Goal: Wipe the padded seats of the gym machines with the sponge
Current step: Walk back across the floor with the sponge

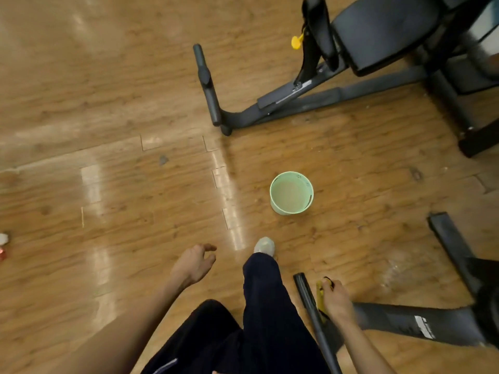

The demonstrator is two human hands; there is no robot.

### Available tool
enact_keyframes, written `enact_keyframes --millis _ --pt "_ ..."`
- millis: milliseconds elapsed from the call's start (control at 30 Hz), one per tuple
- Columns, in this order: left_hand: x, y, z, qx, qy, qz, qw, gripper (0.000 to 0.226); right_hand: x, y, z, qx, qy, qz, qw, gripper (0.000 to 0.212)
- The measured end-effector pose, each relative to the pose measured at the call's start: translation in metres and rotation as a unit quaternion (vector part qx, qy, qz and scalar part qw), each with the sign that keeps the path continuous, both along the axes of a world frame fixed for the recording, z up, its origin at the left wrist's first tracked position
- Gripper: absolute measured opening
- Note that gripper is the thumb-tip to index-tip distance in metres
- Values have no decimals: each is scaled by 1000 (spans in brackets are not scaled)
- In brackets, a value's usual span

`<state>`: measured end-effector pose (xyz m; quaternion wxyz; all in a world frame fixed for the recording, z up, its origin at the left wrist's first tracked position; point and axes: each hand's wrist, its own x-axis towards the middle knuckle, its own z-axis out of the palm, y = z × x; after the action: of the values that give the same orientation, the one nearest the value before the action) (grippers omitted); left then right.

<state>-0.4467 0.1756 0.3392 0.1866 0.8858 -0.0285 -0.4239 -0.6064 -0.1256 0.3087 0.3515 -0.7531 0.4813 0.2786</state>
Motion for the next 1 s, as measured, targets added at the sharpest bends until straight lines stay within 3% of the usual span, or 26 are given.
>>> enact_keyframes --millis 200,367,500,600,667,800,900,1000 --pt "79 -95 24 -35 8 -12 999 37 115 -33 25 70 -81 -85 991 44" --pt "127 -167 42 -134 38 -43 989 34 187 -42 38 121 -142 -161 969 39" --pt "160 -210 41 -189 110 -33 975 32 232 -40 39 111 -179 -245 946 32" --pt "188 -233 34 -204 183 11 962 17 260 -32 33 86 -211 -329 917 29" --pt "211 -243 31 -197 235 60 950 15 280 -25 32 60 -221 -373 899 24" --pt "260 -254 18 -173 358 93 913 36 320 -10 40 -2 -233 -456 859 19" --pt "290 -264 10 -143 405 114 896 32 347 6 42 7 -241 -504 829 21" --pt "313 -273 -1 -123 403 90 902 23 365 23 47 23 -274 -520 809 18"
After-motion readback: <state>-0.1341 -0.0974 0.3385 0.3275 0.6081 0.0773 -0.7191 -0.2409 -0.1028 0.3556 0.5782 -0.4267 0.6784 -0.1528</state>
